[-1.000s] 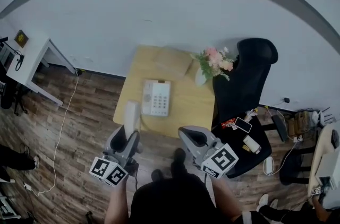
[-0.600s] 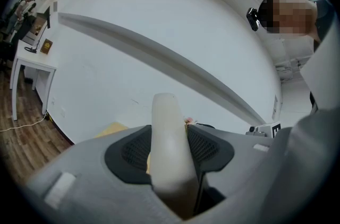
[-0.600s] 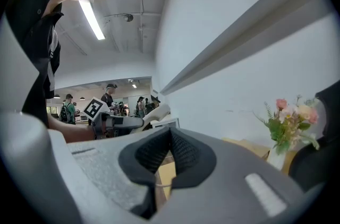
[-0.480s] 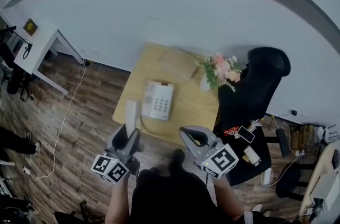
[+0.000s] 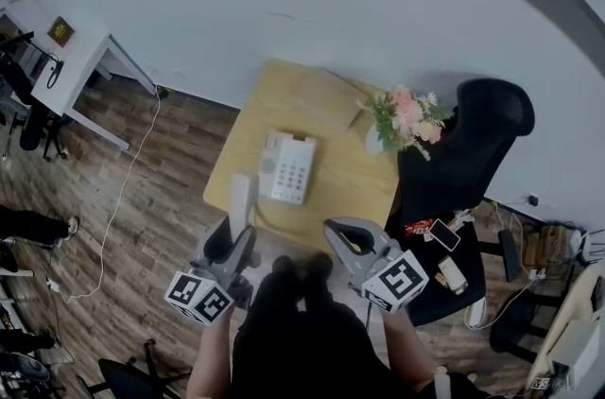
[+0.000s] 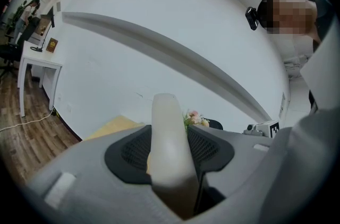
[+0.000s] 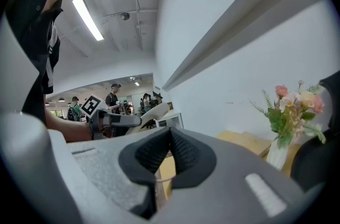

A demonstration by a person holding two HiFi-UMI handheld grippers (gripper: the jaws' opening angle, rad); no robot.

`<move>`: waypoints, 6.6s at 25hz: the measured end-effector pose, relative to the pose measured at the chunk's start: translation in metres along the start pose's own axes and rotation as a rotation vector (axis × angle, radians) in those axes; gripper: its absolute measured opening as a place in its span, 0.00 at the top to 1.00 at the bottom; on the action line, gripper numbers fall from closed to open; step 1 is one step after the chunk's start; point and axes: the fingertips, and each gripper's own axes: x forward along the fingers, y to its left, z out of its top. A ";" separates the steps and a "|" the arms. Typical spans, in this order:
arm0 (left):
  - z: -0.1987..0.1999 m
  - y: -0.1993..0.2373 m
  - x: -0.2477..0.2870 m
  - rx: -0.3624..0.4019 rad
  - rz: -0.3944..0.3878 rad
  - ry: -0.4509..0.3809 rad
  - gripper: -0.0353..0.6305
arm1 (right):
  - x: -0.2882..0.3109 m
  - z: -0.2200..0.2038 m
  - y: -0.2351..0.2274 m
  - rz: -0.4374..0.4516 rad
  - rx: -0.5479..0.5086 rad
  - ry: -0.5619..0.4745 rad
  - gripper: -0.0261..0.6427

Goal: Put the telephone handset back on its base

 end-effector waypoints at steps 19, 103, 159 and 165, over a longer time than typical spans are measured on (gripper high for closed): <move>0.012 0.067 0.063 -0.028 -0.104 0.060 0.62 | 0.049 0.026 -0.032 -0.153 -0.039 0.020 0.96; -0.171 0.209 0.221 -0.020 0.090 0.575 0.61 | 0.106 -0.025 -0.061 -0.400 0.153 0.178 0.96; -0.148 0.205 0.220 0.076 0.038 0.547 0.61 | 0.110 -0.015 -0.058 -0.382 0.139 0.133 0.96; -0.120 0.196 0.216 0.077 0.021 0.481 0.63 | 0.113 -0.006 -0.059 -0.370 0.118 0.106 0.96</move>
